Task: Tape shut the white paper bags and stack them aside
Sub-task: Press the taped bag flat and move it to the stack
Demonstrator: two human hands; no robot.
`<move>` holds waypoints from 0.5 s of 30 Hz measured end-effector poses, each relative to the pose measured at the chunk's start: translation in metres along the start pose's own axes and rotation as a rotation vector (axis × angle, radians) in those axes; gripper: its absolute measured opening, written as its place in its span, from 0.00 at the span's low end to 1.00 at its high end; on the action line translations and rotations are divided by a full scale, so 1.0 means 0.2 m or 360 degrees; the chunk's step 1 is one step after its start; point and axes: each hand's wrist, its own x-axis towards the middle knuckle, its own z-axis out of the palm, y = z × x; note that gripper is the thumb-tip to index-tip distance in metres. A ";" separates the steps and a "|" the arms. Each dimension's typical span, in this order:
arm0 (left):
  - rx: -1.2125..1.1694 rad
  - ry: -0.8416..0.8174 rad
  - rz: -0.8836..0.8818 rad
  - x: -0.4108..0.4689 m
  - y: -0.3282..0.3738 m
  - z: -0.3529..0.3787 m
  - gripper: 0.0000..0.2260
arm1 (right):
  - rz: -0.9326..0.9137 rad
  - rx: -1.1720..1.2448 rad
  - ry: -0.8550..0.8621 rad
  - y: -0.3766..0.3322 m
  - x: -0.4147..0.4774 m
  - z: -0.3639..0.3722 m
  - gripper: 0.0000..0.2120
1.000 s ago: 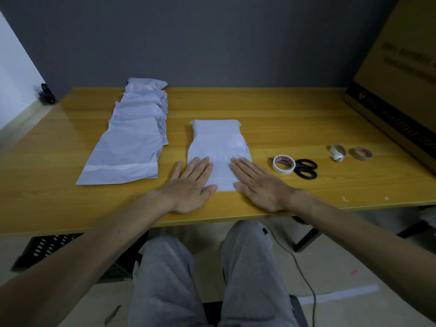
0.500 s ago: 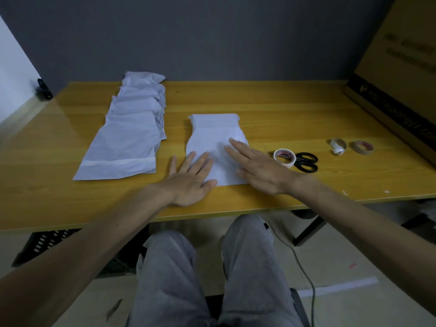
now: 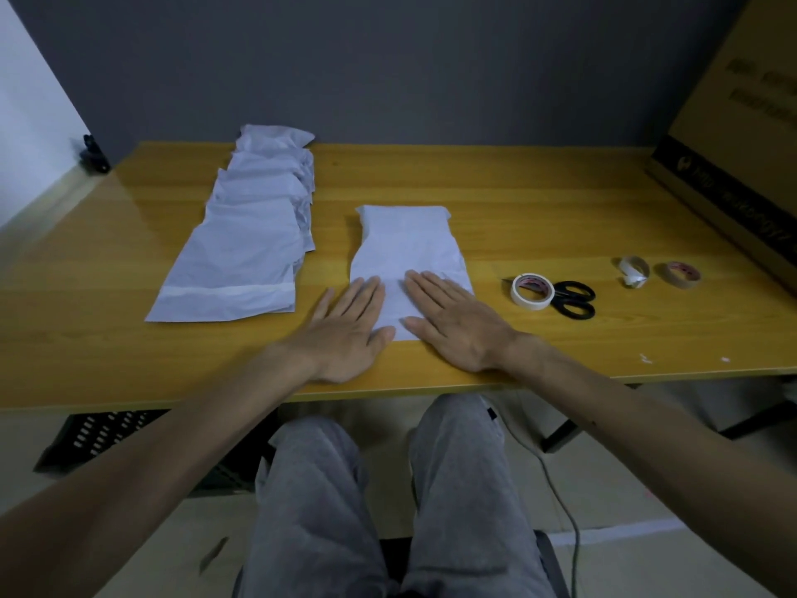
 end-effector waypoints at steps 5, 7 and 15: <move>-0.0002 -0.0043 -0.0085 -0.08 -0.05 0.00 0.27 | 0.0009 -0.0007 0.0005 0.01 -0.01 0.00 0.32; 0.0042 -0.0011 -0.0074 -0.08 -0.03 -0.02 0.27 | 0.0001 -0.0011 0.0009 0.00 0.00 0.01 0.32; -0.0023 0.0160 0.0172 0.05 0.07 0.01 0.25 | 0.0014 -0.0047 -0.0011 -0.01 -0.01 -0.01 0.31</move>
